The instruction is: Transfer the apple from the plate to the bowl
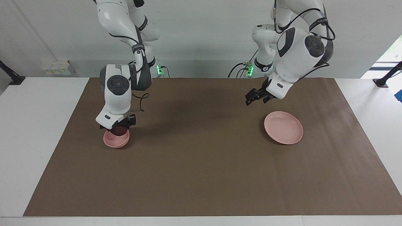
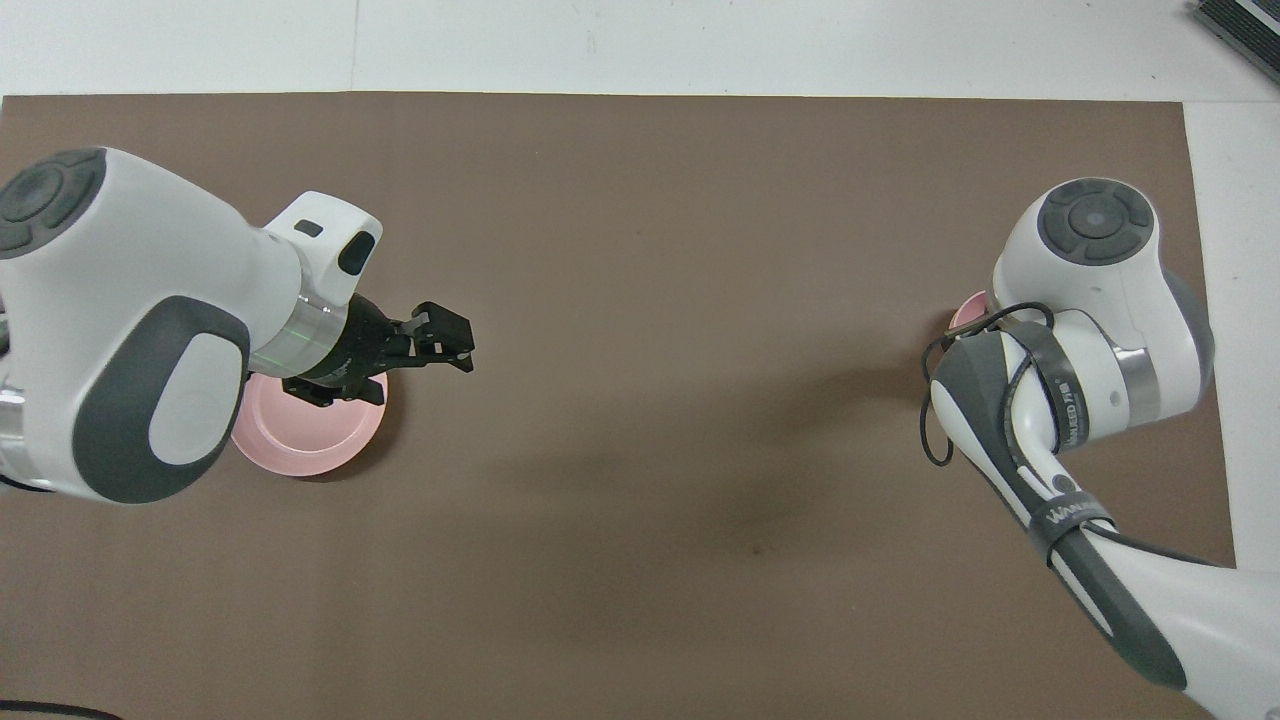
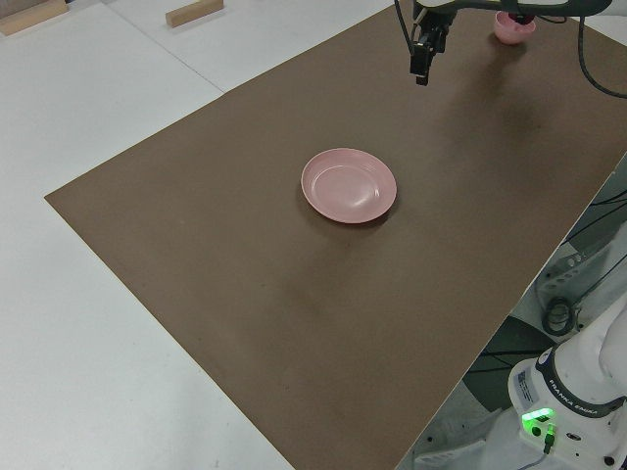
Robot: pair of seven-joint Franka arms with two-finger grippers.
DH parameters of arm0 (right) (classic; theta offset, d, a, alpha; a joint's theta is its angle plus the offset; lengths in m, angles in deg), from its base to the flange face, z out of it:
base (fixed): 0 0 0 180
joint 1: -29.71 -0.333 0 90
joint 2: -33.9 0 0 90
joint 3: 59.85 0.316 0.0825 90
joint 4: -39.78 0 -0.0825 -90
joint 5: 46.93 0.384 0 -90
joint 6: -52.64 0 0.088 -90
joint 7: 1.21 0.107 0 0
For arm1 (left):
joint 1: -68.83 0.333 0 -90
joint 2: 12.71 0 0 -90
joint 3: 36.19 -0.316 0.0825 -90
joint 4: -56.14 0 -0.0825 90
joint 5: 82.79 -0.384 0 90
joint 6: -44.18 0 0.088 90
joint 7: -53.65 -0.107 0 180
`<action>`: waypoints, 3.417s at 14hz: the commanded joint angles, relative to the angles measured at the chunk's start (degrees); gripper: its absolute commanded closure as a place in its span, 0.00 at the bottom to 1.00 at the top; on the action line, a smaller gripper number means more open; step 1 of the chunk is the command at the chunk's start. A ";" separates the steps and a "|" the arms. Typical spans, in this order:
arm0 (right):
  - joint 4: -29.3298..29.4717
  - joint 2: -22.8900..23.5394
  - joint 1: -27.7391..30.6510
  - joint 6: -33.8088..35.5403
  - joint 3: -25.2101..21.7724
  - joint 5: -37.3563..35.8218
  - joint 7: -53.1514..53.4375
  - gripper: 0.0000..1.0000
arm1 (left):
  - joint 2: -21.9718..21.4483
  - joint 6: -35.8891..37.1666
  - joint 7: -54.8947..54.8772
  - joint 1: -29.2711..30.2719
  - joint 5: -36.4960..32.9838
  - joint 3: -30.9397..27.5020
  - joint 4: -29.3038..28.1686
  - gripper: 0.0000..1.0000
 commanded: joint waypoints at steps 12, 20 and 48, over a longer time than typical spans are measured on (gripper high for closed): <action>-0.20 2.41 2.20 -5.68 0.26 -2.98 -1.47 1.00 | -0.70 10.07 -23.23 7.96 -11.09 -3.43 8.82 0.00; -1.43 2.94 3.51 -7.70 0.35 -2.10 -1.39 1.00 | -4.39 11.67 -23.76 9.63 -11.97 -4.31 9.45 0.00; -2.49 3.03 3.34 -7.52 0.35 0.45 -0.86 0.00 | -5.53 21.69 -23.32 5.33 -11.26 -11.52 14.19 0.00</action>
